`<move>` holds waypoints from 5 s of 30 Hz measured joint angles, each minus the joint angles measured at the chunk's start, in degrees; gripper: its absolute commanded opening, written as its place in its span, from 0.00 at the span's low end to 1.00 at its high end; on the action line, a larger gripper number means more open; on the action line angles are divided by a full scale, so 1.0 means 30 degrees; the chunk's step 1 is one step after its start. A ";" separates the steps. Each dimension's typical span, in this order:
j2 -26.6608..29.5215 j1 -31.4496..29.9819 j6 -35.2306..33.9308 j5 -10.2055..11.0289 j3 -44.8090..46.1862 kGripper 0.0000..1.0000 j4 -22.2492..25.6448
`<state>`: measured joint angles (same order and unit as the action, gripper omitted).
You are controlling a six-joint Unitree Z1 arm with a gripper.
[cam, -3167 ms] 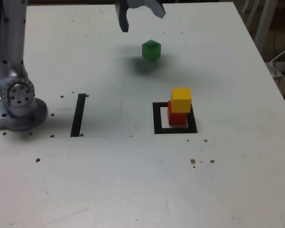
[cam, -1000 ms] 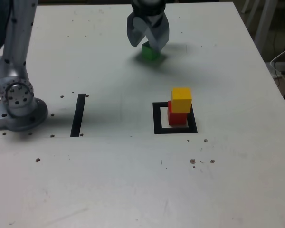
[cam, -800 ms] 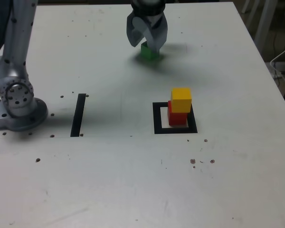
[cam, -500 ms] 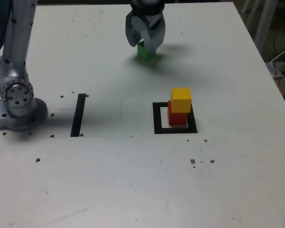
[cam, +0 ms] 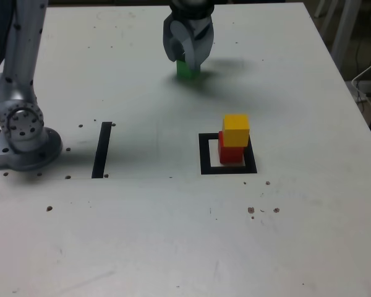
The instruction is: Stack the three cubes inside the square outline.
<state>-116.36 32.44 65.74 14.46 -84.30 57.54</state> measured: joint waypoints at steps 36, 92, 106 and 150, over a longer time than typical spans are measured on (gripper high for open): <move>0.2767 -0.1734 -0.1507 0.0642 -0.1612 0.99 0.3186; 0.0784 0.0320 -0.0700 0.0661 0.1010 0.85 0.0237; 0.0629 0.0300 0.0500 0.0397 0.1124 0.83 0.0120; 0.0048 0.0595 -0.2514 -0.0978 0.0232 0.12 -0.0412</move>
<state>-116.22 34.23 58.20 11.52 -83.60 56.30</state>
